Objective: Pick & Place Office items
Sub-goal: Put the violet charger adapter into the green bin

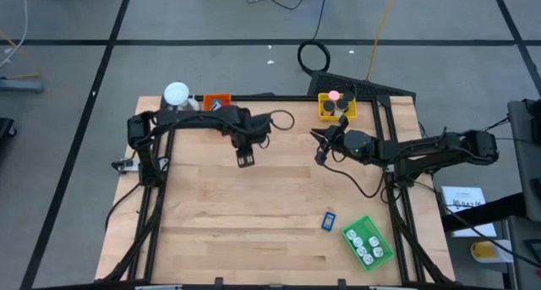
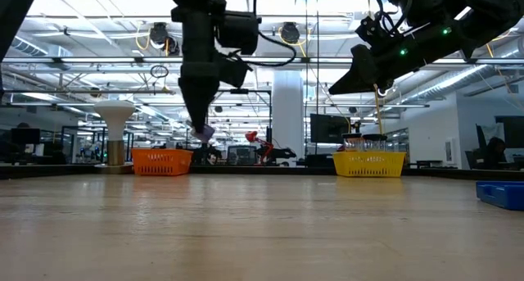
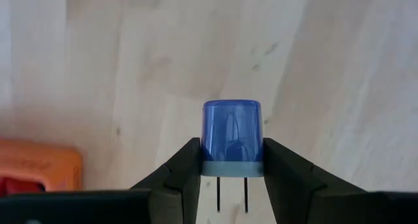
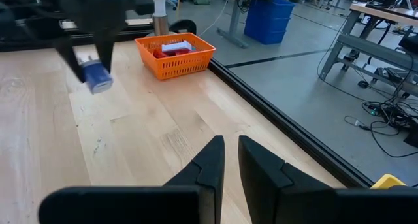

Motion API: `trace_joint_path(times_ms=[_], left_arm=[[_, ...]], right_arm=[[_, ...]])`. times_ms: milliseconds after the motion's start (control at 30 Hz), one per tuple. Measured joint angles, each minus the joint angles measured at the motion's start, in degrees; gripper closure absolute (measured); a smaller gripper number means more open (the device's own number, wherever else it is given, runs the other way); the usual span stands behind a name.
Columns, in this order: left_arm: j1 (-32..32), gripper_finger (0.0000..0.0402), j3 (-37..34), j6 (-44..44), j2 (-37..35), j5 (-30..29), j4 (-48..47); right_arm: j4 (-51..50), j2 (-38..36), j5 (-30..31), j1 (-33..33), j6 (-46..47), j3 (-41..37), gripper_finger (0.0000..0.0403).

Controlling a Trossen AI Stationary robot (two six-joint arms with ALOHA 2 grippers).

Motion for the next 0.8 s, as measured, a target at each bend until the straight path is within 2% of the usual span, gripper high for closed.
trace_joint_path(times_ms=[233,533,800], left_arm=[[-4.89,0.0268,0.0,2.89,0.97,-1.95,-0.63],[-11.59,0.0268,0.04,6.54,8.6,-6.89,-0.64],[-15.54,0.0268,0.15,5.93,9.35,-9.74,0.09]], right_arm=[[0.0,0.0,0.0,0.0,0.0,0.0,0.0364],[-0.01,-0.02,0.0,0.0,0.0,0.0,0.0365],[0.02,-0.02,0.0,0.0,0.0,0.0,0.0364]])
